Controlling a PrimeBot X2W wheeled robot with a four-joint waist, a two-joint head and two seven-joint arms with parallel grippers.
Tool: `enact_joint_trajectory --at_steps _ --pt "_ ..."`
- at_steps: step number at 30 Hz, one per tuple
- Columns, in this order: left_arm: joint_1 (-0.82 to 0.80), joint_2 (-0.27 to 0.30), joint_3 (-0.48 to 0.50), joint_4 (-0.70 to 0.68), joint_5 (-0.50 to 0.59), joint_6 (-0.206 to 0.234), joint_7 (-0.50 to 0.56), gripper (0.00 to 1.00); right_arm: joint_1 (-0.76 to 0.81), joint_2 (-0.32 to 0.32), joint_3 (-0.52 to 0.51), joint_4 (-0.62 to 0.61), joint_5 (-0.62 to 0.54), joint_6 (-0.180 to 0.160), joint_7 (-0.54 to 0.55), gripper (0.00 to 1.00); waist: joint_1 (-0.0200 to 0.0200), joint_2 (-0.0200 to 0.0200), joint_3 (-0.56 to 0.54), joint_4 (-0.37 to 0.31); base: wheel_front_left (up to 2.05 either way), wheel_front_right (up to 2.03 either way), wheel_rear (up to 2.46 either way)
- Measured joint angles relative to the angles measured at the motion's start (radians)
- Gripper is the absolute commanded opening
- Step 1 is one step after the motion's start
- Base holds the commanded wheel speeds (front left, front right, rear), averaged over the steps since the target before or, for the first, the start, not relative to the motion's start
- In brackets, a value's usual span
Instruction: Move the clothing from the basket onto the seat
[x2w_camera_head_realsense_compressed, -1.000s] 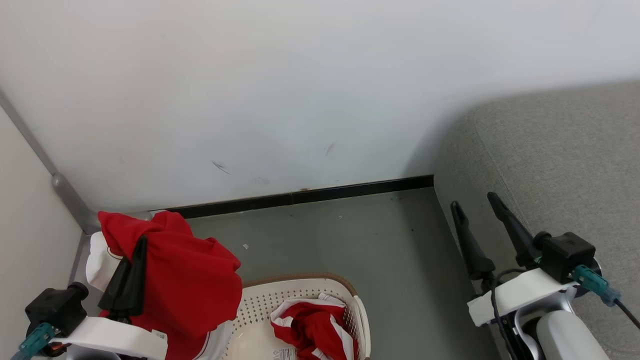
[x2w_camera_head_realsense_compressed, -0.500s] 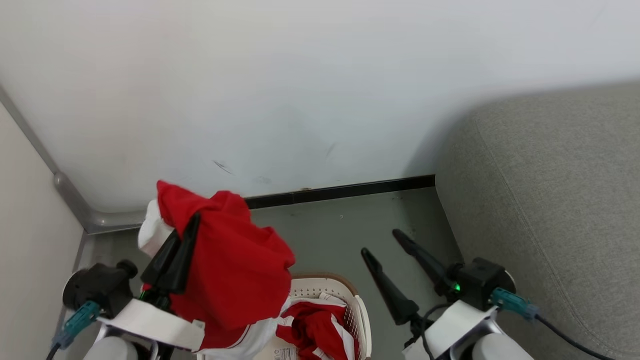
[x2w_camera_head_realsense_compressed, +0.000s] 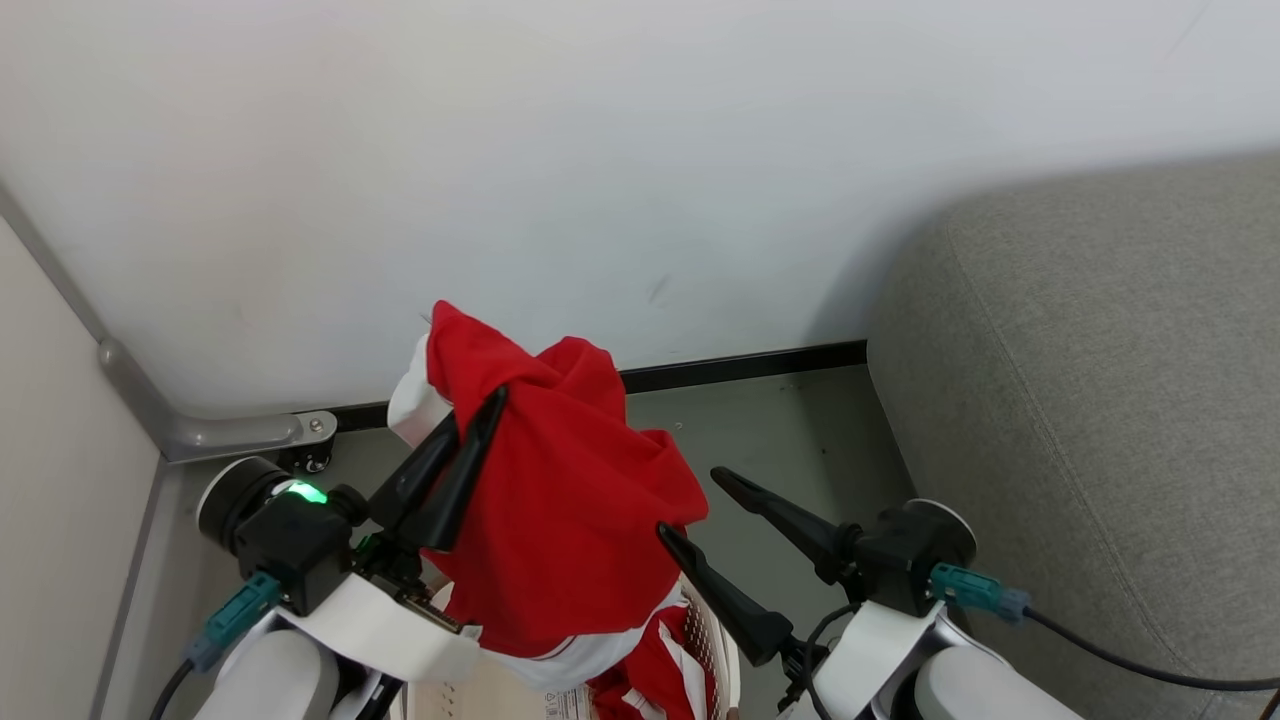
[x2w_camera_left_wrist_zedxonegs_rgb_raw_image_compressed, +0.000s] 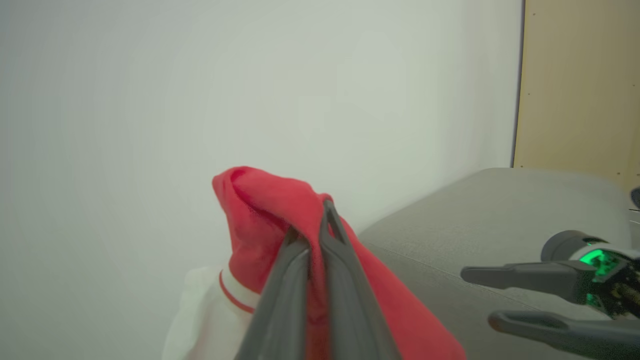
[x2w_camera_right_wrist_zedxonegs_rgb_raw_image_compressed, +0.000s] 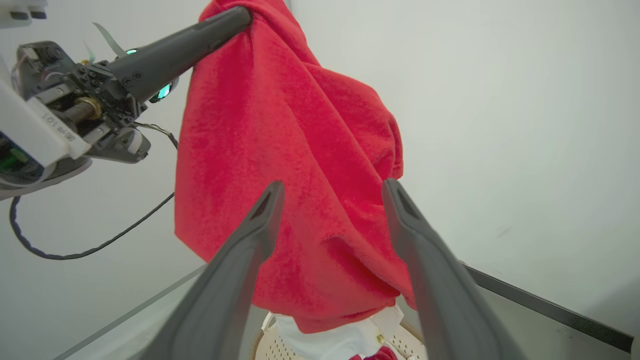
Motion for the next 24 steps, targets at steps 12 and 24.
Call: enact_joint_trajectory --at_steps 12,24 --pt "-0.040 -0.010 -0.065 -0.054 0.000 0.000 0.014 0.00 -0.043 -0.026 0.065 0.015 0.053 0.000 0.000 0.48 0.0000 0.0000 0.013 0.004 0.00 0.00 0.00" --pt "-0.050 -0.004 -0.082 -0.068 -0.008 0.000 0.026 0.00 -0.089 -0.036 0.080 0.024 0.091 0.000 0.000 0.00 0.0000 0.0000 0.023 0.008 0.00 0.00 0.00"
